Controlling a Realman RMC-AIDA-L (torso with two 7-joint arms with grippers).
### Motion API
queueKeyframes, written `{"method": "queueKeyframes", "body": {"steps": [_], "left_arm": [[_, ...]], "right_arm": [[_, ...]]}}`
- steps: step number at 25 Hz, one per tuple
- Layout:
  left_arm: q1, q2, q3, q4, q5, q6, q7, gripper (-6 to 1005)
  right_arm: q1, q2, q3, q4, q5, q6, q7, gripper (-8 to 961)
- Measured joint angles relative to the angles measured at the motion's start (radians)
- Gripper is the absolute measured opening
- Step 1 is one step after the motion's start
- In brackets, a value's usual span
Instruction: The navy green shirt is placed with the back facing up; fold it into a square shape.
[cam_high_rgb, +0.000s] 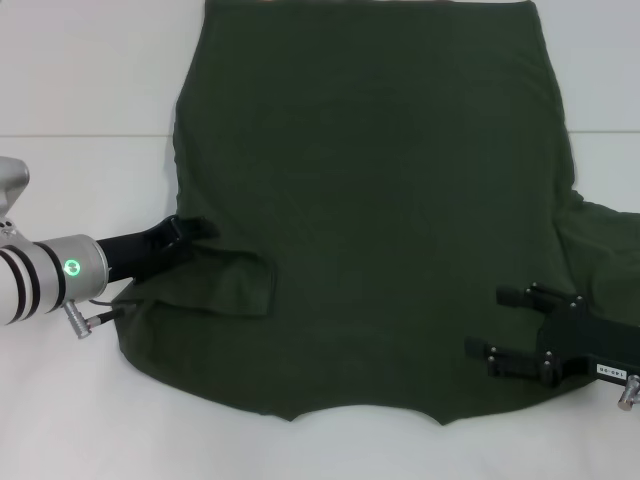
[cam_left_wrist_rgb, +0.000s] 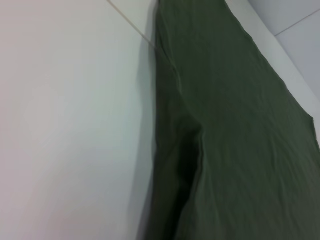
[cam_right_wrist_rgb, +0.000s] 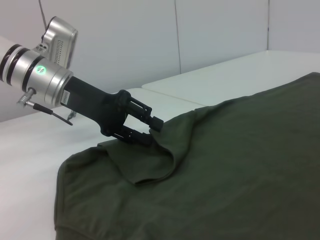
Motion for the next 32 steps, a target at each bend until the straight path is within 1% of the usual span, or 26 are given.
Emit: {"method": "queueKeyframes", "body": {"steps": [5,9,13,17,21,24,26,29,32], "left_arm": [[-0.005,-0.001,0.000,-0.001,-0.005,-0.022,0.003,544],[-0.017,-0.011,0.000,-0.005,-0.005,-0.049,0.017,544],[-0.030,-0.013,-0.001,-0.016,-0.006,-0.069,0.026,544],[-0.054,-0.023,-0.001,-0.028,-0.057,-0.097,0.067,544],[-0.086,-0.031,0.000,-0.063,-0.154,-0.098,0.145,544],[-0.112,-0.031,0.000,-0.106,-0.234,-0.074,0.219,544],[-0.120,-0.031,0.000,-0.126,-0.288,-0.027,0.270,545],[-0.118,-0.031,0.000,-0.138,-0.333,0.051,0.296,545],[-0.106,-0.030,0.000,-0.139,-0.342,0.104,0.300,545]], "right_arm": [[-0.001,0.000,0.001,-0.001,0.000,-0.001,0.000,914],[-0.001,0.000,0.001,-0.002,0.000,-0.004,0.000,914],[-0.001,0.000,0.000,-0.001,0.000,-0.005,0.000,914],[-0.002,0.000,-0.001,-0.001,0.000,-0.007,0.000,915],[-0.002,0.000,-0.001,-0.001,0.000,-0.008,0.002,912],[-0.002,0.000,-0.001,-0.001,0.000,-0.009,0.002,910],[-0.002,0.000,0.000,0.000,0.000,-0.010,0.002,908],[-0.003,0.001,0.002,0.000,0.000,-0.010,0.002,906],[-0.004,0.002,0.002,0.000,0.000,-0.010,0.002,904]]}}
